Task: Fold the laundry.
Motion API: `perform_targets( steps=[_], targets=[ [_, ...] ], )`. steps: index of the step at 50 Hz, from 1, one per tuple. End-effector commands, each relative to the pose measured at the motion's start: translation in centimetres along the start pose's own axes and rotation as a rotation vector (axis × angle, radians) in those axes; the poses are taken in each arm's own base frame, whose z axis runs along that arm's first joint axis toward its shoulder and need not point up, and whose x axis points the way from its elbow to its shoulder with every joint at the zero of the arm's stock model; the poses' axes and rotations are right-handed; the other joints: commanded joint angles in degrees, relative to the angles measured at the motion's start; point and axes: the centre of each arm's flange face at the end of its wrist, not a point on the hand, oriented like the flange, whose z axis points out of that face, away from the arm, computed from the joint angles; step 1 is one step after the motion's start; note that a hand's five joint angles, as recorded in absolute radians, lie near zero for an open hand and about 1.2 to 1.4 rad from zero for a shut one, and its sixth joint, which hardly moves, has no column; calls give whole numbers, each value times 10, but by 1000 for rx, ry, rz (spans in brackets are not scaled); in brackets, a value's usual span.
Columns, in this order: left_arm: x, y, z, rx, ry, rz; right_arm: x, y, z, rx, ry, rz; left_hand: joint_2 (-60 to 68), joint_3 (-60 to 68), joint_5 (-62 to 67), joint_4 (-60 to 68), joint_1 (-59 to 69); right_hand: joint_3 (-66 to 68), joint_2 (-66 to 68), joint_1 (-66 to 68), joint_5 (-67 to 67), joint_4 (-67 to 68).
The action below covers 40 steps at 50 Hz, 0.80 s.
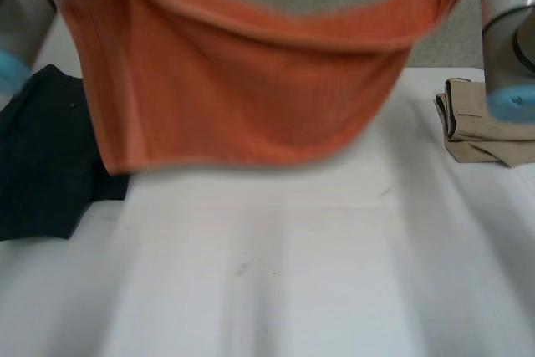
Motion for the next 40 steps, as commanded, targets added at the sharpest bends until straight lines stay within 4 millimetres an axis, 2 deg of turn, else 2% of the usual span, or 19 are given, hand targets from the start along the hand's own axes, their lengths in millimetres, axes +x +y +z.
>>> perform_targets(
  steps=[1,3,4,7,8,11,12,14,15,16,18,19,23,26,27,30,33,37,40],
  targets=[
    [-25,-52,14,263,-128,-117,5,-20,18,224,79,172,115,117,137,113,145,119,124,167,122,113],
    [-21,-44,12,229,-115,-122,3,-14,14,178,66,151,115,117,137,113,145,119,124,167,122,113],
    [-13,-29,10,169,-94,-129,1,-4,7,111,50,130,115,117,137,113,145,119,124,167,122,113],
    [-3,1,3,65,-66,-138,0,15,-5,-15,25,102,115,117,137,113,145,119,124,167,122,113],
    [5,22,-4,-5,-46,-143,0,28,-14,-98,8,91,115,117,137,113,145,119,124,167,122,113],
    [14,51,-15,-96,-17,-146,3,53,-29,-229,-5,79,115,117,137,113,145,119,124,167,122,113],
    [22,73,-24,-162,8,-149,6,71,-42,-321,-15,77,115,117,137,113,145,119,124,167,122,113],
    [32,94,-35,-224,40,-154,4,91,-57,-417,-38,77,115,117,137,113,145,119,124,167,122,113],
    [43,113,-47,-279,81,-158,3,102,-65,-466,-52,79,115,117,137,113,145,119,124,167,122,113],
    [49,123,-53,-306,104,-161,0,123,-82,-555,-86,86,115,117,137,113,145,119,124,167,122,113],
    [62,141,-66,-355,151,-163,-6,144,-100,-642,-127,93,115,117,137,113,145,119,124,167,122,113],
    [74,158,-78,-398,200,-161,-10,162,-117,-719,-159,93,115,117,137,113,145,119,124,167,122,113],
    [93,184,-100,-467,281,-120,-13,193,-141,-833,-192,74,115,117,137,113,145,119,124,167,122,113],
    [94,188,-106,-486,298,-76,-8,199,-144,-857,-178,53,115,117,137,113,145,106,111,153,108,100],
    [94,187,-107,-487,301,-66,-4,197,-141,-854,-175,41,115,117,137,113,145,-88,-83,-40,-85,-94],
    [89,176,-106,-475,304,-44,3,184,-131,-820,-165,7,115,117,137,113,145,-396,-392,-349,-394,-402],
    [85,167,-106,-465,299,-45,7,169,-122,-782,-175,-26,115,117,137,113,145,-444,-440,-397,-442,-450],
    [80,150,-105,-440,292,-58,11,139,-108,-696,-232,-151,115,117,137,113,145,-495,-490,-448,-492,-501],
    [79,144,-106,-434,295,-68,7,128,-108,-669,-321,-251,115,117,137,113,145,-498,-494,-451,-496,-504]
  ],
)
